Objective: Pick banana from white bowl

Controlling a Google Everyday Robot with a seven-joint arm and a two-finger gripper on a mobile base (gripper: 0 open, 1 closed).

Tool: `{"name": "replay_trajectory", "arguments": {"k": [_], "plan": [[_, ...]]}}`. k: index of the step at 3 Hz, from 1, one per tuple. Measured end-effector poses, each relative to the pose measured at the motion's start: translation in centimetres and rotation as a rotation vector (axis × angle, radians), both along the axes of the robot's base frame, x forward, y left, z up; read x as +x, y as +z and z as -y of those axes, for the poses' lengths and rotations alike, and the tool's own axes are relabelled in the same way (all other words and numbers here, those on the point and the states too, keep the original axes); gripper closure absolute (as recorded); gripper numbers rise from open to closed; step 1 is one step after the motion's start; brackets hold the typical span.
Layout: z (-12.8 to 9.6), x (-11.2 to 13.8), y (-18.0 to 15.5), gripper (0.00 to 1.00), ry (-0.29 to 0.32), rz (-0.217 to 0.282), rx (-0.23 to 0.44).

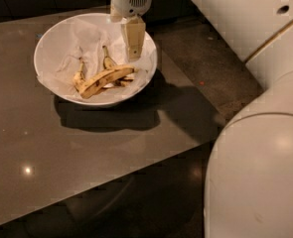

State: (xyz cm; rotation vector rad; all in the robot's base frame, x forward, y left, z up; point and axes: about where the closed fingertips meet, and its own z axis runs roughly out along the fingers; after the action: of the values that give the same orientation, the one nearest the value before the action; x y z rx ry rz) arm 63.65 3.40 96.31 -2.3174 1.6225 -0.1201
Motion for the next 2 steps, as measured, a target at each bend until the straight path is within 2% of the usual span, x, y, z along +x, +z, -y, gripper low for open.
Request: {"name": "replay_trajectory", "arguments": {"k": [2], "plan": [[-1.8, -1.0, -2.1, 0.28, -0.048, -0.080, 0.049]]}}
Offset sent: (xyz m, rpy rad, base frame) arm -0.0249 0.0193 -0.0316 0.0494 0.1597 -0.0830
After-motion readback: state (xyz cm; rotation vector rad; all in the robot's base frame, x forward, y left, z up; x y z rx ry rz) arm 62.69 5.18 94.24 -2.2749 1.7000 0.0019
